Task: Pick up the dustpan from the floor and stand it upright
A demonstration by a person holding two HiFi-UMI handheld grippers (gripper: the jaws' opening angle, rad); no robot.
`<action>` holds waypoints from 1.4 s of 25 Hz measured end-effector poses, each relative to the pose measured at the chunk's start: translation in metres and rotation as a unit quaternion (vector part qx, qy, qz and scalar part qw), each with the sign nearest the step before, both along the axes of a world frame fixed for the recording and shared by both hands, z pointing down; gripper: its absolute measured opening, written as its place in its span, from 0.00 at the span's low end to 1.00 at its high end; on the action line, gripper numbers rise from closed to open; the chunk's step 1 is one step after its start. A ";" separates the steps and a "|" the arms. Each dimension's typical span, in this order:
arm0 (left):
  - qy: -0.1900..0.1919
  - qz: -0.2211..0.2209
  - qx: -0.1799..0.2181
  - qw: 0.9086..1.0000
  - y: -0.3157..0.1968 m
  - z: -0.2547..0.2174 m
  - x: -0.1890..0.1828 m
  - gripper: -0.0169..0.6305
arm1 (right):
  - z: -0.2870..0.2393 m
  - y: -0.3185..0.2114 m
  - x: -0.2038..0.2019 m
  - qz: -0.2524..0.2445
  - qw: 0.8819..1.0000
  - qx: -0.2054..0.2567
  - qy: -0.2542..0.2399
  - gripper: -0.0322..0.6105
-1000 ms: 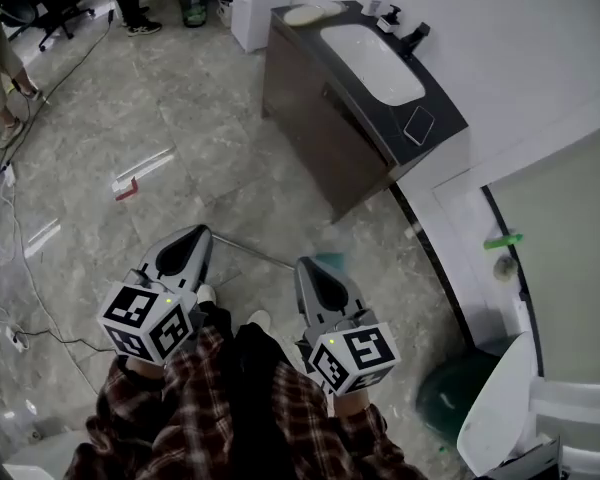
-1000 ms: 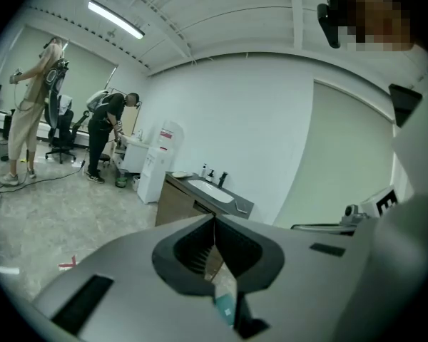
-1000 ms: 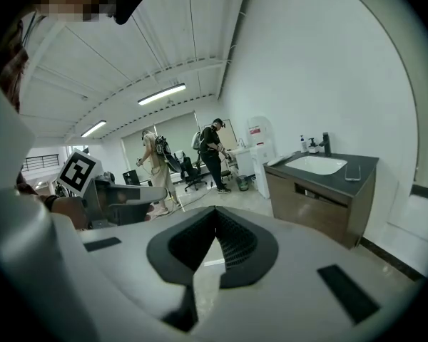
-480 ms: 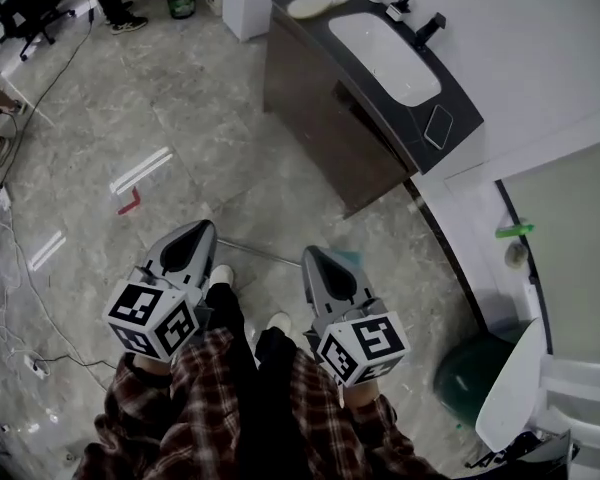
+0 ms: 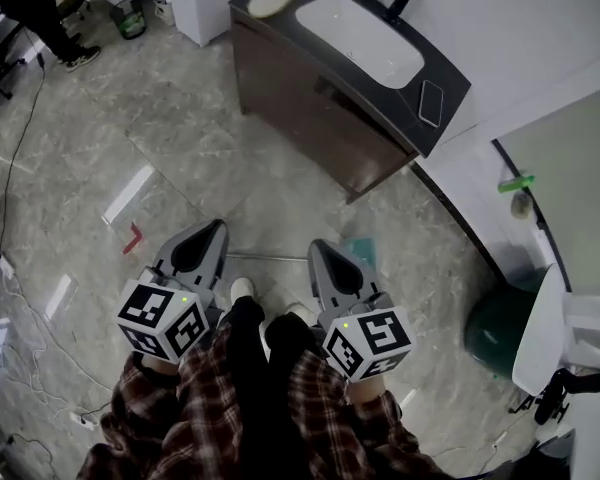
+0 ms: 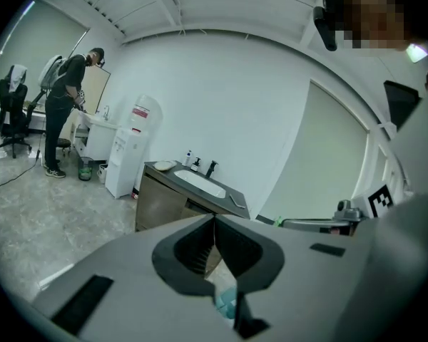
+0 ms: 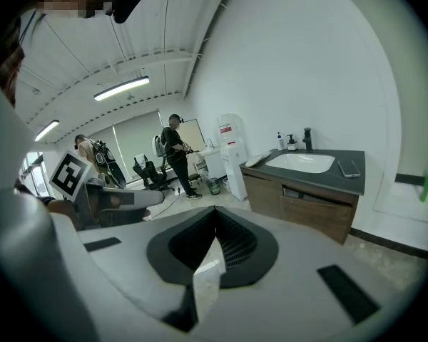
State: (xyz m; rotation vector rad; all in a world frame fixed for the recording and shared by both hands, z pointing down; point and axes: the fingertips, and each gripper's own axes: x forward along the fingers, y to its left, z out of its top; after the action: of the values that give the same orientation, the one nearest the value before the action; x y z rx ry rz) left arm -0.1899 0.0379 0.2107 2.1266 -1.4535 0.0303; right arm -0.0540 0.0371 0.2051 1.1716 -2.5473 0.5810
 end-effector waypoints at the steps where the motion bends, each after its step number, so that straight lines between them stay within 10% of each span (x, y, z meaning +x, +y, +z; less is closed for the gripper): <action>1: 0.002 0.005 -0.003 1.000 -0.004 0.003 0.003 0.05 | 0.003 -0.001 0.003 0.004 1.000 -0.004 0.004 0.07; 19: 0.002 -0.005 -0.063 0.998 -0.029 0.070 0.034 0.06 | 0.051 -0.025 0.024 -0.039 0.997 -0.065 0.008 0.07; 22: 0.007 -0.007 -0.064 0.998 -0.031 0.073 0.031 0.20 | 0.051 -0.028 0.018 -0.046 0.997 -0.061 0.004 0.07; 35: -0.062 -0.045 -0.120 0.990 -0.037 0.143 0.013 0.24 | 0.079 -0.041 0.022 -0.061 0.995 -0.079 0.011 0.07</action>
State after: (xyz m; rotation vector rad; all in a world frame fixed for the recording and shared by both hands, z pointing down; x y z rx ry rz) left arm -0.1768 0.0005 0.3539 1.8912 -1.5323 0.2925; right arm -0.0317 -0.0043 0.2841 0.9561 -2.4813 0.7203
